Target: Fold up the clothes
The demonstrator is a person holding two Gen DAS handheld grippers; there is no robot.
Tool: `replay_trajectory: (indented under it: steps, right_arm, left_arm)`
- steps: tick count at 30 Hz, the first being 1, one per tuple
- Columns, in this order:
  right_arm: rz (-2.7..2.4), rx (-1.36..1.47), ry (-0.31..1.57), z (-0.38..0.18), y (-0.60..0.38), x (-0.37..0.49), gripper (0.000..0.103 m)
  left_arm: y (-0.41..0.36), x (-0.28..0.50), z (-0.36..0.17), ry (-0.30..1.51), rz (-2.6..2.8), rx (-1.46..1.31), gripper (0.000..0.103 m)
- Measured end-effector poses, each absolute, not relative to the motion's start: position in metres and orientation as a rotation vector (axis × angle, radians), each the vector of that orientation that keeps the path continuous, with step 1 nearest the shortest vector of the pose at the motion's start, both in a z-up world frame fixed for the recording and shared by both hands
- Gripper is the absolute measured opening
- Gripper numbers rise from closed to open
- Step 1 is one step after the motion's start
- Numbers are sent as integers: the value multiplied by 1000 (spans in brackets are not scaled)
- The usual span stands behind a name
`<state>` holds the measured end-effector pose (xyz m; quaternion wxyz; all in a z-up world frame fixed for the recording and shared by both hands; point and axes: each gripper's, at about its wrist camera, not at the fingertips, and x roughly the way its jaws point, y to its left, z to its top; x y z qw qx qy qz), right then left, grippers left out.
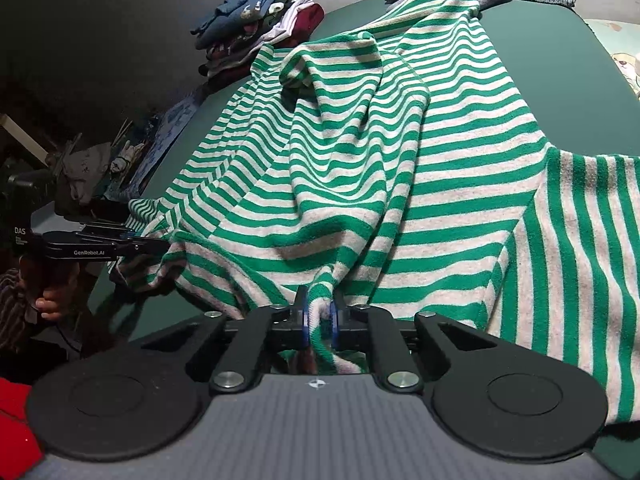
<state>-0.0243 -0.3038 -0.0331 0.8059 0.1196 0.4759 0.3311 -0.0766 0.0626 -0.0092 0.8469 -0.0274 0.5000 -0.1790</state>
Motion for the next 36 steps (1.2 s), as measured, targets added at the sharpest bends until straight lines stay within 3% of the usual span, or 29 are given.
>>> replay_trajectory:
  steps: [7, 18, 21, 22, 23, 24, 26, 27, 28, 30, 31, 33, 34, 36]
  right_arm:
    - [833, 284, 1030, -12, -317, -29, 7]
    - [857, 212, 1103, -13, -323, -34, 9]
    - [841, 199, 1107, -15, -323, -36, 20]
    - [835, 195, 1109, -15, -323, -36, 26]
    - [830, 190, 1110, -16, -323, -37, 40]
    - [824, 186, 1112, -16, -323, -37, 47]
    - [813, 177, 1115, -17, -323, -38, 48]
    - [806, 190, 1109, -17, -321, -38, 48]
    - [797, 206, 1107, -20, -320, -39, 48]
    - [768, 218, 1119, -29, -314, -37, 48]
    - [756, 214, 1125, -33, -311, -38, 47]
    - [742, 208, 1130, -40, -308, -39, 38]
    - [740, 206, 1129, -42, -307, -40, 35]
    - [742, 211, 1133, -44, -309, -41, 17]
  left_arm:
    - [77, -123, 22, 1045, -404, -111, 0]
    - [76, -144, 11, 1115, -399, -62, 0]
    - [75, -144, 10, 1117, -396, -35, 0]
    - [74, -143, 10, 1117, -395, -26, 0]
    - [74, -143, 9, 1118, -394, -17, 0]
    - [74, -141, 11, 1112, -392, -18, 3]
    - [74, -135, 15, 1098, -389, -23, 30]
    - [74, -133, 17, 1091, -387, -25, 48]
    - [72, -128, 11, 1099, -386, -30, 51]
    - [65, -122, -4, 1127, -385, -33, 50]
    - [60, -120, -13, 1145, -386, -27, 42]
    - [53, -117, -24, 1153, -388, -24, 35]
    - [52, -117, -24, 1145, -390, -31, 23]
    - [54, -116, -23, 1152, -401, -69, 1]
